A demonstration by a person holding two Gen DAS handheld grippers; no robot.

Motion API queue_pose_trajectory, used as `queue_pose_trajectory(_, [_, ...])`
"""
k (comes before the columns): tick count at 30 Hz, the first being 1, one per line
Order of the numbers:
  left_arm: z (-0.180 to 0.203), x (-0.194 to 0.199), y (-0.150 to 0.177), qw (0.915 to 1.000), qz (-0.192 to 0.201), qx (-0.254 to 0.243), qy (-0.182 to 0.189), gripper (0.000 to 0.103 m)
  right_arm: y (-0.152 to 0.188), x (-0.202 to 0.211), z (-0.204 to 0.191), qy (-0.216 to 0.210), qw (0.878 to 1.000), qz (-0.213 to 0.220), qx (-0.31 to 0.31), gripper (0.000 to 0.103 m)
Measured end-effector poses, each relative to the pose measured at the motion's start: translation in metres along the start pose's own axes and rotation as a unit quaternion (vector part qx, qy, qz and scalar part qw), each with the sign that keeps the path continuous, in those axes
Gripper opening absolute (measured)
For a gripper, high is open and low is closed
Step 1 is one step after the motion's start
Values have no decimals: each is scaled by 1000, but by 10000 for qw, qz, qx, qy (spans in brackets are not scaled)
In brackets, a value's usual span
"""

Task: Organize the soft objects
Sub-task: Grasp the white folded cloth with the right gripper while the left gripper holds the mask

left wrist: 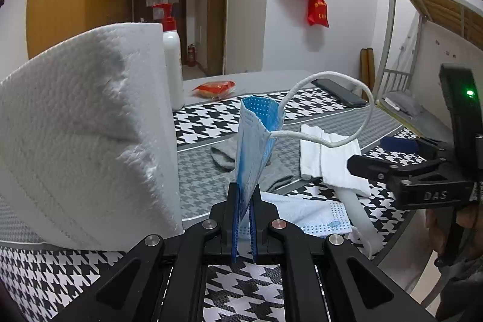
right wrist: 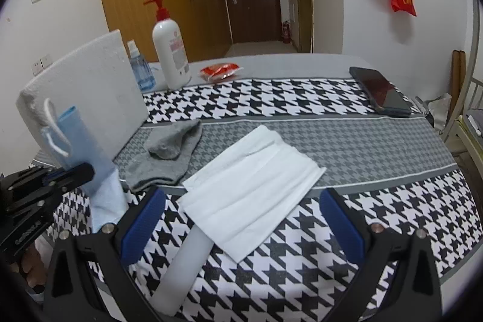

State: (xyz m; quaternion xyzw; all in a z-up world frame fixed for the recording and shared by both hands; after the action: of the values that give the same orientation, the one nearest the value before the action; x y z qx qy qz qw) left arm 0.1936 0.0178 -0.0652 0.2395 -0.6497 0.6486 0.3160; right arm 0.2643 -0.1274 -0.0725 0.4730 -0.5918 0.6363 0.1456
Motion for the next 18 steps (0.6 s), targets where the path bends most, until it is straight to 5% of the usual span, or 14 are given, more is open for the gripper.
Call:
queue_pose_trajectory(5, [-1, -2, 0, 10000, 0, 18, 17, 6, -5, -8, -1, -5, 9999, -115, 64, 97])
queue_pose_trajectory(18, [-4, 3, 6, 10000, 31, 25, 26, 6, -4, -32, 10, 3, 9982, -607, -17, 24])
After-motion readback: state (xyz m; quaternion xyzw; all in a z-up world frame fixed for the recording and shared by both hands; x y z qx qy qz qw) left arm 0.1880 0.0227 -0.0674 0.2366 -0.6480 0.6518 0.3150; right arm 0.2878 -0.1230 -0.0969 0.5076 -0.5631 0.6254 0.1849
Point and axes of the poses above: each gripper's, at about its wrist camera, not at the fingertips, and x roughly against the way its jaws point, z to its right, y to its underside, the point moved 2 cm from there along -x, roughly the way its jaws point, and after that the axes turned 10 degrees about -z, right-handed, at the moved point
